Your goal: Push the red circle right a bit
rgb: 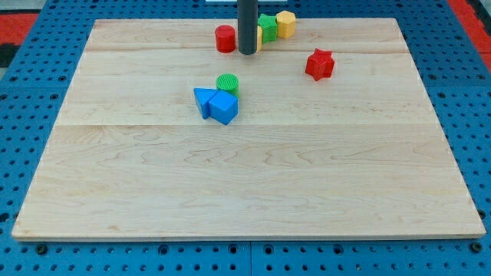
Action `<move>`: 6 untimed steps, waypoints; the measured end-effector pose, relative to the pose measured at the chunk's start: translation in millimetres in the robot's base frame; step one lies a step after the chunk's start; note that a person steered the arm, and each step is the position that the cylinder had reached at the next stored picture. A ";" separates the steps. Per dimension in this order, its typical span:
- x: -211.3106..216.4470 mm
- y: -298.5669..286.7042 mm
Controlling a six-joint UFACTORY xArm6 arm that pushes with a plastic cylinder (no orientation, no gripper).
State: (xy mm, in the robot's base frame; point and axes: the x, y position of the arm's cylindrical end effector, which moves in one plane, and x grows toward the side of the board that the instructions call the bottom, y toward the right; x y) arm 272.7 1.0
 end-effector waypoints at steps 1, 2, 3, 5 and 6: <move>1.4 -43.2; 1.4 -88.0; -4.4 -91.6; -24.5 -78.9; -18.8 -44.7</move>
